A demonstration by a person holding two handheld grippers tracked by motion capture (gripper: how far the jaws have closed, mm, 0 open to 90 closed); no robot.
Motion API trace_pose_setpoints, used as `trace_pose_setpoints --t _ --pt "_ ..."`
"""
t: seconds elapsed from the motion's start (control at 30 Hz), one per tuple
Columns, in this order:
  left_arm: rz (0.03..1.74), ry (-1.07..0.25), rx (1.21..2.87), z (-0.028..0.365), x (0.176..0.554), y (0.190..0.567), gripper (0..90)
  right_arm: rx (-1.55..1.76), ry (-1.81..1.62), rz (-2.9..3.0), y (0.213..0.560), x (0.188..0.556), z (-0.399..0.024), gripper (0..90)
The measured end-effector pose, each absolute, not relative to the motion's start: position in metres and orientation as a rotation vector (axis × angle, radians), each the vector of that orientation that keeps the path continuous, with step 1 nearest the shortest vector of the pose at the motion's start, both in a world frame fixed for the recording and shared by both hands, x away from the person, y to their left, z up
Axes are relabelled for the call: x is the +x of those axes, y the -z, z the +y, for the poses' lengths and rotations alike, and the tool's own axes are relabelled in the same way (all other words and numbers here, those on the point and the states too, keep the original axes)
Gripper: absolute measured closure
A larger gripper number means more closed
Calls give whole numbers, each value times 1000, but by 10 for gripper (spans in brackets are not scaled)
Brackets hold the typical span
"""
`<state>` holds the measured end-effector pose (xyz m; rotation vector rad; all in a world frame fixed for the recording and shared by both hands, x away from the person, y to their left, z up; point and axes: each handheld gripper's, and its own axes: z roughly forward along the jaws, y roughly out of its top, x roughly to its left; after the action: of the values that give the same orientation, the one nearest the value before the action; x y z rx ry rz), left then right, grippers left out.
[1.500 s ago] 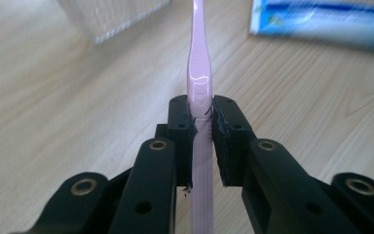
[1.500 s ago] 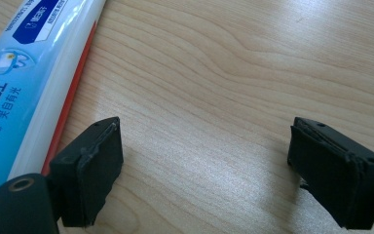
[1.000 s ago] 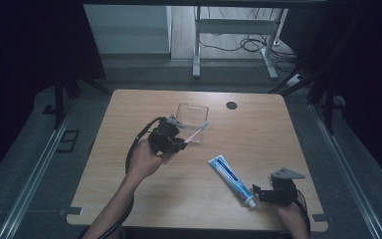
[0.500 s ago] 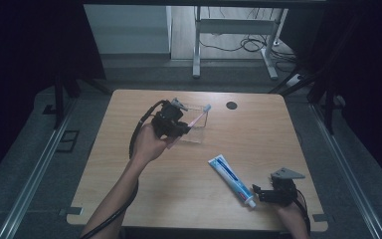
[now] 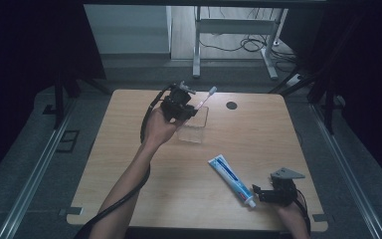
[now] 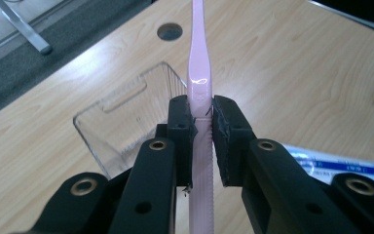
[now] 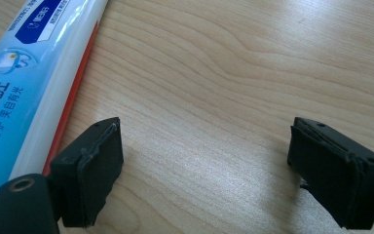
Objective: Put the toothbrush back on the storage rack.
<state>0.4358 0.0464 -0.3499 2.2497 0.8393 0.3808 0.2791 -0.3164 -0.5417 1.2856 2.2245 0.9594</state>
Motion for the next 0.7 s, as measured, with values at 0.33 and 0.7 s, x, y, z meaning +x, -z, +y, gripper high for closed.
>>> trace_pose_setpoints --t 0.33,0.7 --pt "836 -435 2207 36 456 353 790 1280 -961 2228 542 279 -317 127" --pt "860 -472 2156 32 477 374 790 1275 -963 2233 542 279 -317 127"
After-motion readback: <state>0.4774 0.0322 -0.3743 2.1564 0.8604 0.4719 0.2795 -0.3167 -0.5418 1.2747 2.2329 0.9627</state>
